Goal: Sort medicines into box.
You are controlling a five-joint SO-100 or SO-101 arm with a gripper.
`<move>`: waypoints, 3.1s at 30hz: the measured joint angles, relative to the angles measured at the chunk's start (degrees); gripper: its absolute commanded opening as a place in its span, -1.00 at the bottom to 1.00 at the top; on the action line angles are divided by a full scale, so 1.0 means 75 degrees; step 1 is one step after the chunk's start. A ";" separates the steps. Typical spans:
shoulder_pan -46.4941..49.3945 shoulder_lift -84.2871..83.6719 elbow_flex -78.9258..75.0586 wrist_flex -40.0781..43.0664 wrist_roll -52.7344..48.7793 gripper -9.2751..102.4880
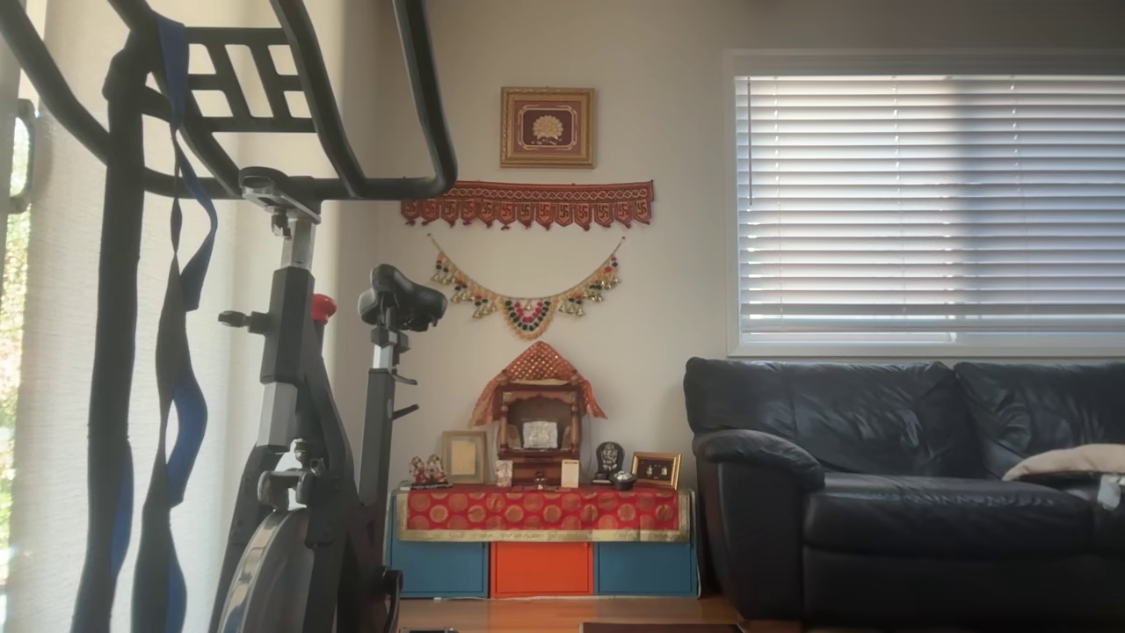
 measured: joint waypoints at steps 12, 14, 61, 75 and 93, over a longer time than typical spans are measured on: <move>-0.0070 0.0012 0.0469 -0.0656 0.0000 -0.52; -0.0070 0.0012 0.0469 -0.0656 0.0000 -0.50; 0.0234 -0.1512 -0.0586 -0.0656 0.0070 -0.37; 0.0211 -0.1512 -0.0586 -0.0645 0.0164 -0.35; 0.0141 -0.1734 -0.0598 -0.0656 0.0234 -0.36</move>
